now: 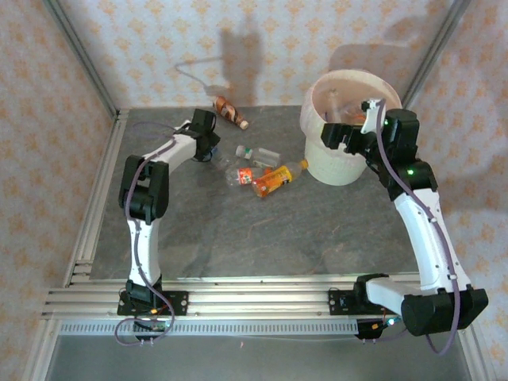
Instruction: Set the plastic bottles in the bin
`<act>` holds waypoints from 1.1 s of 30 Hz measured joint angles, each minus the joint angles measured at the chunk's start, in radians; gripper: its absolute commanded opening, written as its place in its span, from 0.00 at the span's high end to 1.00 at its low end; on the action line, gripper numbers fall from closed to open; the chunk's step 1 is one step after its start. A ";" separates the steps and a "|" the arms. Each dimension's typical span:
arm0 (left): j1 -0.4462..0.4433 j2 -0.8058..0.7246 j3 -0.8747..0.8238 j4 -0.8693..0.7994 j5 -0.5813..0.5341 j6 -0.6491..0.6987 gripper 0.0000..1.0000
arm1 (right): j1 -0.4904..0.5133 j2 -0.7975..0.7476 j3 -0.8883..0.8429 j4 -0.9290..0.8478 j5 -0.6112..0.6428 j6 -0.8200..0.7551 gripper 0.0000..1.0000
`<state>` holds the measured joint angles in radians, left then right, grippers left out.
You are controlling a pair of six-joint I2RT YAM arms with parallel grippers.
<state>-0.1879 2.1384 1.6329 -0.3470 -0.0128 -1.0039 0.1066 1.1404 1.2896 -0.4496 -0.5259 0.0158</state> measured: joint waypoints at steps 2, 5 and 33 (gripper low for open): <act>-0.002 -0.078 -0.039 0.011 0.006 0.031 0.46 | 0.002 0.000 -0.016 0.020 -0.007 0.014 0.01; -0.016 -0.193 -0.072 0.031 0.016 0.074 0.46 | 0.010 0.000 -0.030 0.051 -0.027 0.033 0.01; -0.375 -0.454 0.023 0.282 0.388 0.306 0.47 | 0.161 0.131 -0.125 0.397 -0.246 0.237 0.01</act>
<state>-0.5632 1.6844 1.6562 -0.0647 0.3748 -0.6979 0.2676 1.2713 1.1645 -0.0528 -0.7719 0.2527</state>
